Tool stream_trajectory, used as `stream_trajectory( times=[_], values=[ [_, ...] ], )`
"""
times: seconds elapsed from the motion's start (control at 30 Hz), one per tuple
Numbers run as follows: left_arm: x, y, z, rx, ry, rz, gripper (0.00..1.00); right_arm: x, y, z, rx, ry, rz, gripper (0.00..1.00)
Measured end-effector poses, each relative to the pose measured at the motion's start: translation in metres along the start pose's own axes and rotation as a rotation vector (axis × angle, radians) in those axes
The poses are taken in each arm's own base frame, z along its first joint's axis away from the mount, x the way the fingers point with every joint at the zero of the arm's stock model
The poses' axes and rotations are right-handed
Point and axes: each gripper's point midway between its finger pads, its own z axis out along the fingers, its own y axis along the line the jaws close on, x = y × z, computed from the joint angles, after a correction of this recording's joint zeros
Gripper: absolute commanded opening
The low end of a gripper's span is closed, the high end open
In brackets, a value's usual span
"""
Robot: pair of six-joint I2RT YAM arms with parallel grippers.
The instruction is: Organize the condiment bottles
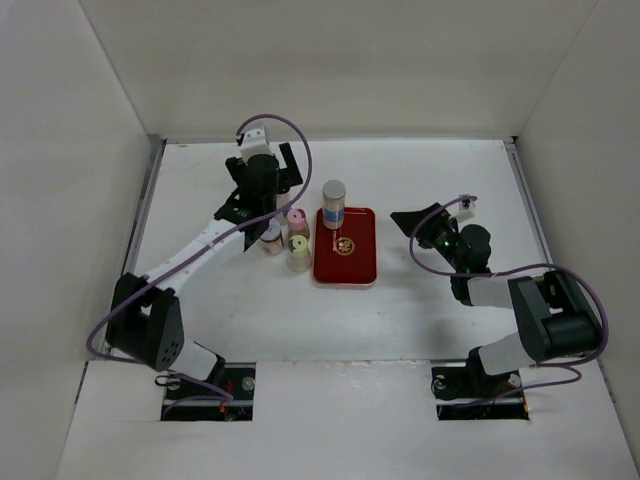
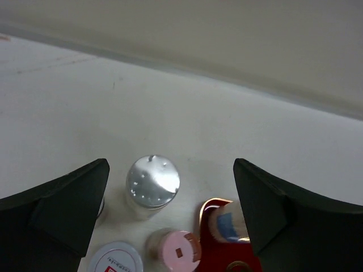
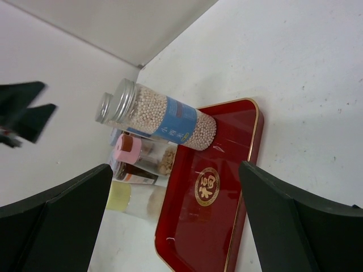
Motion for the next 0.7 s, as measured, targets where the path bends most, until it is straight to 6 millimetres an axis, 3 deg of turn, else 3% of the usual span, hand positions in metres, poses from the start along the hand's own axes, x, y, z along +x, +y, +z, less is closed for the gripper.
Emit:
stream_trajectory(
  times=[0.13,0.27,0.47,0.6,0.7],
  values=[
    [0.069,0.014,0.021,-0.046,0.173,0.076,0.91,0.001,0.001,0.0,-0.002,0.003,0.0,1.0],
    [0.107,0.02,0.028,-0.062,0.274,0.119,0.88,0.002,0.0,0.0,0.0,0.005,0.001,1.0],
    [0.098,0.017,0.037,-0.066,0.258,0.106,0.7,0.004,-0.003,0.001,0.006,0.012,0.004,1.0],
    [0.09,0.018,0.044,-0.082,0.236,0.099,0.69,0.004,-0.002,0.001,0.004,0.013,0.004,1.0],
    [0.091,0.02,0.048,-0.096,0.234,0.102,0.6,0.004,-0.002,0.001,0.004,0.015,0.004,1.0]
  ],
)
